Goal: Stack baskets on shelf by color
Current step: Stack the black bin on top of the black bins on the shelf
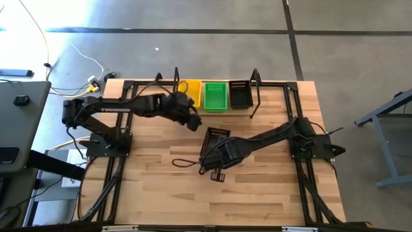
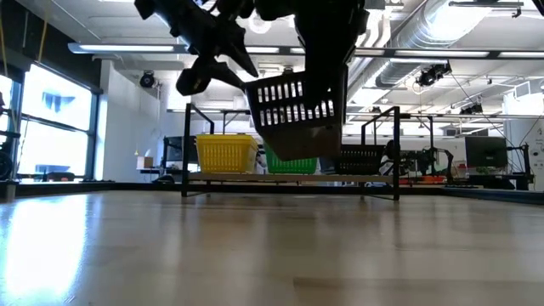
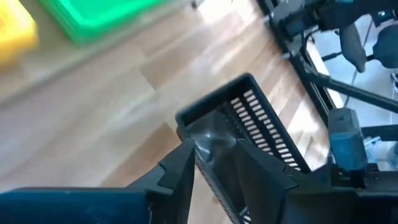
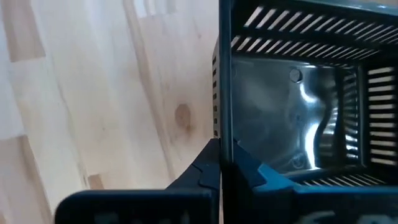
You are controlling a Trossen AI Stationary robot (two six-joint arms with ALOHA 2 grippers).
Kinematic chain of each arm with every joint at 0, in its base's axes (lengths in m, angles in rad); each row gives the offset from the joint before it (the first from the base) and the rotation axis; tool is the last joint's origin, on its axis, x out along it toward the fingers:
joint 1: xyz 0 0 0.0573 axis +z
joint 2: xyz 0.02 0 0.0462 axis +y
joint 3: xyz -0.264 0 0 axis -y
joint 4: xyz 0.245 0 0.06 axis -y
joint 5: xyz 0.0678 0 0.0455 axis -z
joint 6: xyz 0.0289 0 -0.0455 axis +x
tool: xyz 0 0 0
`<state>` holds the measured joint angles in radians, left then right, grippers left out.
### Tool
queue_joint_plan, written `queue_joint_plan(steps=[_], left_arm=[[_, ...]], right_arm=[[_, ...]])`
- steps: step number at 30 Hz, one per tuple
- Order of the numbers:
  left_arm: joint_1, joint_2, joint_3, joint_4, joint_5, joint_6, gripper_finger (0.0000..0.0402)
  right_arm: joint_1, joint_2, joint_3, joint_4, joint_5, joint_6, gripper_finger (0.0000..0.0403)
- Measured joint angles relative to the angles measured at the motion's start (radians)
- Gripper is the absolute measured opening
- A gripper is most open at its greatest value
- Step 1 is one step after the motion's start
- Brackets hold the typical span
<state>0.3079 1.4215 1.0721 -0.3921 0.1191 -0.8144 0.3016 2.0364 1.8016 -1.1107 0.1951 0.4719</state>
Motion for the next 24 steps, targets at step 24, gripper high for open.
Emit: queue_joint_plan(steps=[24], left_arm=[[0.182,-0.198,-0.001,-0.073,0.011,0.36,0.0101]], right_arm=[[-0.082,-0.228,0.0,-0.016,0.286,-0.053,0.0]])
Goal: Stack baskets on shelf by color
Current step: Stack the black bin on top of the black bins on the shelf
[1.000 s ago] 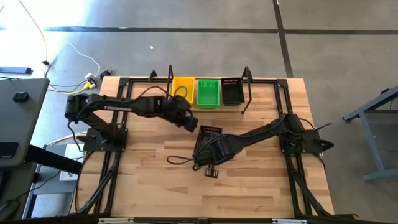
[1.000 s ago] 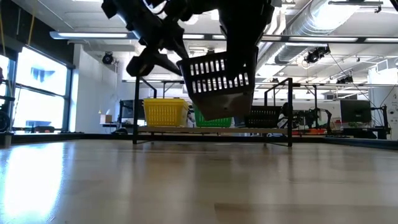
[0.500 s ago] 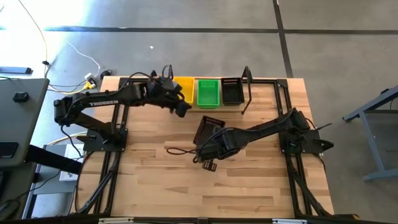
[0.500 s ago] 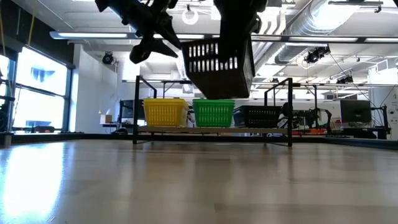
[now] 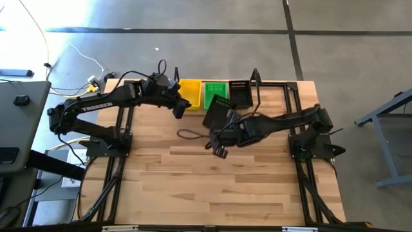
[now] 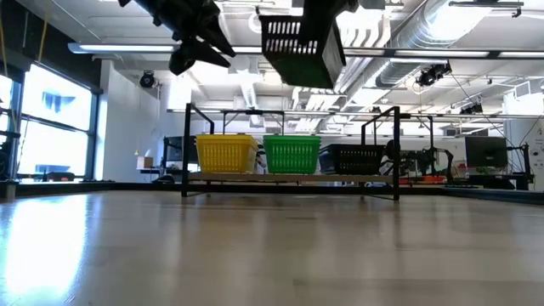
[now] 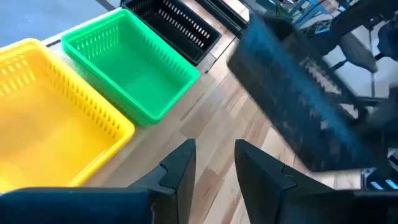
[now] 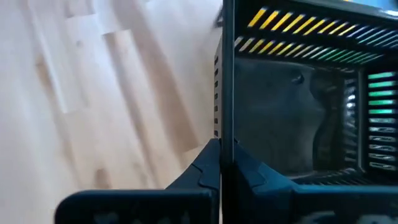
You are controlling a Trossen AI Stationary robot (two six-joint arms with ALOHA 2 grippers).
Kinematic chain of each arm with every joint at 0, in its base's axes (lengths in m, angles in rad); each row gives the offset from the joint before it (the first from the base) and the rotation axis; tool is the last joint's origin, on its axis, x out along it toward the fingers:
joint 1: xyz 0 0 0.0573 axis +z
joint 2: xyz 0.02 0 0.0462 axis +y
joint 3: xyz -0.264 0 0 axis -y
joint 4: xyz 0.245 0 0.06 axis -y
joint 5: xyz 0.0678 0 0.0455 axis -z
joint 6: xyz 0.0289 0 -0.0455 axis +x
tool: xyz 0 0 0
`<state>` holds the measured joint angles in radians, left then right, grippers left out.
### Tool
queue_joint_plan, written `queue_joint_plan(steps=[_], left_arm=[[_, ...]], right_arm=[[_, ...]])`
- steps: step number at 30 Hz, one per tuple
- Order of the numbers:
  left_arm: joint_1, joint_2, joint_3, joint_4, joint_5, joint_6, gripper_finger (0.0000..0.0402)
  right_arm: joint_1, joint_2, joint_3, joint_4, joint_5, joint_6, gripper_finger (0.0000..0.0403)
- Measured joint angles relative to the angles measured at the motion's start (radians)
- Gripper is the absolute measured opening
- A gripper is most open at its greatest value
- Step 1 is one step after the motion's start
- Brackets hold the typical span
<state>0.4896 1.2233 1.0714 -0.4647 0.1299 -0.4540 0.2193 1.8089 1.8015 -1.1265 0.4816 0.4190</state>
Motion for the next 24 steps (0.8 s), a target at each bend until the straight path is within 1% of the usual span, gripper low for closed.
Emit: queue_joint_plan(steps=[9,15,21,24], left_arm=[[0.002,-0.005,0.0,-0.002,0.0,0.057,0.0102],[0.002,-0.005,0.0,-0.002,-0.001,0.065,0.0102],[0.002,-0.005,0.0,0.05,-0.003,0.09,0.0101],[0.002,-0.005,0.0,0.109,-0.003,0.091,0.0101]], right_arm=[[-0.083,-0.133,0.0,-0.048,0.115,-0.188,0.0],[-0.164,-0.247,0.0,-0.036,0.155,-0.387,0.0],[-0.275,-0.371,0.0,-0.034,0.159,-0.599,0.0],[-0.333,-0.425,0.0,-0.025,0.132,-0.719,0.0]])
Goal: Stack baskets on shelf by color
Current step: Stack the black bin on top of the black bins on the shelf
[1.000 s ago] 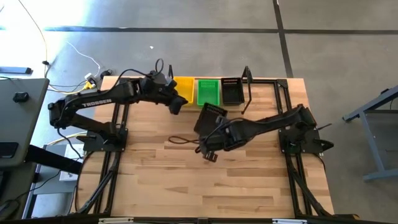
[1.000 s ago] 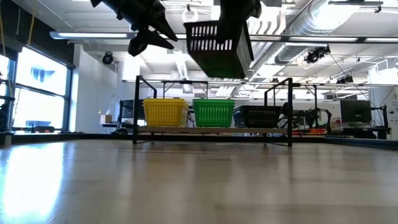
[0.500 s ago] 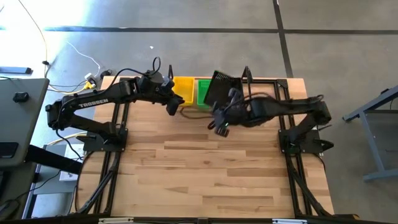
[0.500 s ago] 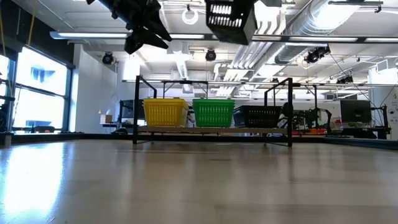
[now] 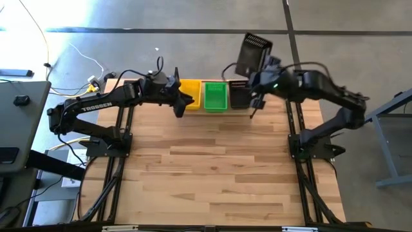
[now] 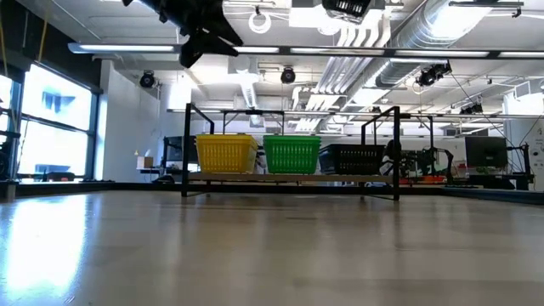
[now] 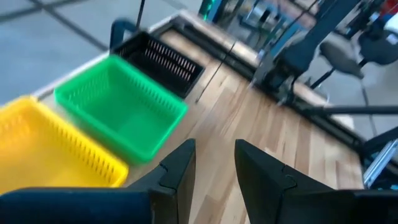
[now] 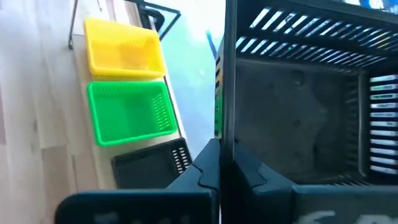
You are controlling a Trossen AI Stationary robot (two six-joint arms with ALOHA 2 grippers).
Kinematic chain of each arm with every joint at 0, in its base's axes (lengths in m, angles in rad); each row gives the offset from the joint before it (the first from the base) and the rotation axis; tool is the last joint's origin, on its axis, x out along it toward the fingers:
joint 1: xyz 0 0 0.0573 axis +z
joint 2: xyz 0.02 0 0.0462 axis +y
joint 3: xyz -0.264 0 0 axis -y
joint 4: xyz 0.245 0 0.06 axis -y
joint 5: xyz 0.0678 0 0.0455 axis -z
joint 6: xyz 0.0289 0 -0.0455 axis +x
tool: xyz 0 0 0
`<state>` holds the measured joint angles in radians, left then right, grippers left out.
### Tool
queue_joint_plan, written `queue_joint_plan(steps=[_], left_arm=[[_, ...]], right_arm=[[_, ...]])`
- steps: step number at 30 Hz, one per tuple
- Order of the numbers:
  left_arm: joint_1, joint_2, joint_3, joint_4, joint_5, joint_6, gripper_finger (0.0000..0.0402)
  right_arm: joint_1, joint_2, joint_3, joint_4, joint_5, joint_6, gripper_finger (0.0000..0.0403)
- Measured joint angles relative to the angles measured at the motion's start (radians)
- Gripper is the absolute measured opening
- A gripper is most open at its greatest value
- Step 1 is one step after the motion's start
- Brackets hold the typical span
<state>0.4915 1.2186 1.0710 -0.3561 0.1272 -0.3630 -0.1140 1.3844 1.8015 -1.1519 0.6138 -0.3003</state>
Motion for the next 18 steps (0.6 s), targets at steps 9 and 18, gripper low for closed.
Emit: queue_joint_plan(steps=[9,18], left_arm=[[0.001,0.0,0.0,0.129,-0.013,0.017,0.0101],[0.001,0.0,0.0,0.122,-0.061,0.028,0.0102]], right_arm=[[-0.214,-0.045,0.0,0.003,-0.283,-0.209,0.0],[-0.307,0.041,0.0,-0.135,-0.509,-0.24,0.0]])
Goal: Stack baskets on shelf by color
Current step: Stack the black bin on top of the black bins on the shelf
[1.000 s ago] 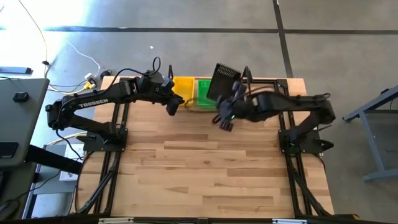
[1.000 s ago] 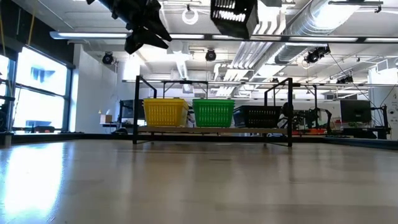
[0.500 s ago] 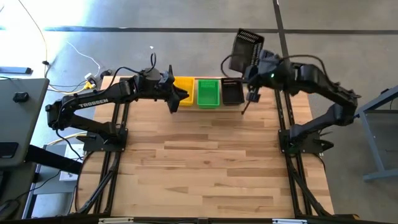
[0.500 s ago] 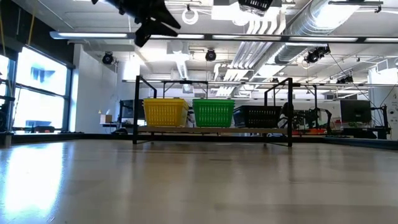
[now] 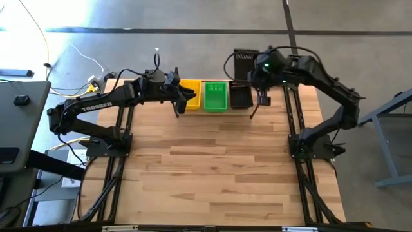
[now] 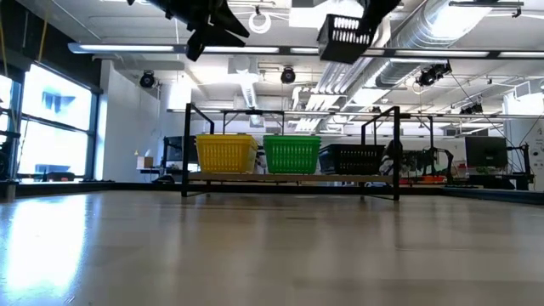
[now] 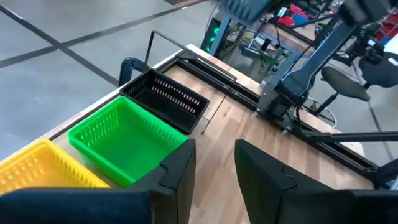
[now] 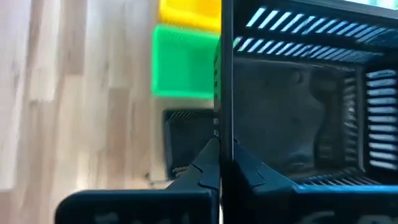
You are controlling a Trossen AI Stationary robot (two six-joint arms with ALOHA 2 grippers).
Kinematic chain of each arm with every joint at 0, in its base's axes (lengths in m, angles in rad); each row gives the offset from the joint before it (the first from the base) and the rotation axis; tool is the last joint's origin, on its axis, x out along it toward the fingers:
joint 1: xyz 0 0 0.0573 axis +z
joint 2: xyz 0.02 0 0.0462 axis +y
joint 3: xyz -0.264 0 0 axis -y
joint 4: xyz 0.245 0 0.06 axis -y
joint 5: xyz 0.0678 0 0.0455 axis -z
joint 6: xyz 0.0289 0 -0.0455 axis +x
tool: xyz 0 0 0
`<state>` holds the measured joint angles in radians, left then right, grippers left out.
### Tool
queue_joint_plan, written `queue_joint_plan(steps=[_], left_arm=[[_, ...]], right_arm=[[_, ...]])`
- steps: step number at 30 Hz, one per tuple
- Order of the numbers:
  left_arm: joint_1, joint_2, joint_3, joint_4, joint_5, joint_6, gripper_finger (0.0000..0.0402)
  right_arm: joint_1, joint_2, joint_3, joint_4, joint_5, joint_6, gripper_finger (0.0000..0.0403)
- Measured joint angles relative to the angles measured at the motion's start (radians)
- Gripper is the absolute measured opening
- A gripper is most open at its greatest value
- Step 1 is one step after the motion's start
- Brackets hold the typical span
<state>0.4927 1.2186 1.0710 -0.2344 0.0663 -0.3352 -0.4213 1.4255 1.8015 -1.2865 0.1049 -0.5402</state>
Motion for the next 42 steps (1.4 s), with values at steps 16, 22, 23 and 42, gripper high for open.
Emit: queue_joint_plan(steps=[16,22,23,42], left_arm=[[0.025,0.0,0.0,-0.017,0.0,0.033,0.0101],[0.046,0.0,0.0,-0.055,0.001,0.059,0.0101],[0.047,0.0,0.0,-0.061,0.001,0.059,0.0102],[0.05,0.0,0.0,-0.068,0.001,0.059,0.0102]], right_arm=[[-0.043,0.24,0.0,-0.146,-0.138,0.017,0.0],[-0.076,0.256,0.0,-0.133,-0.184,0.039,0.0],[-0.077,0.256,0.0,-0.124,-0.19,0.043,0.0],[-0.079,0.041,-0.512,0.333,-0.085,-0.049,0.0]])
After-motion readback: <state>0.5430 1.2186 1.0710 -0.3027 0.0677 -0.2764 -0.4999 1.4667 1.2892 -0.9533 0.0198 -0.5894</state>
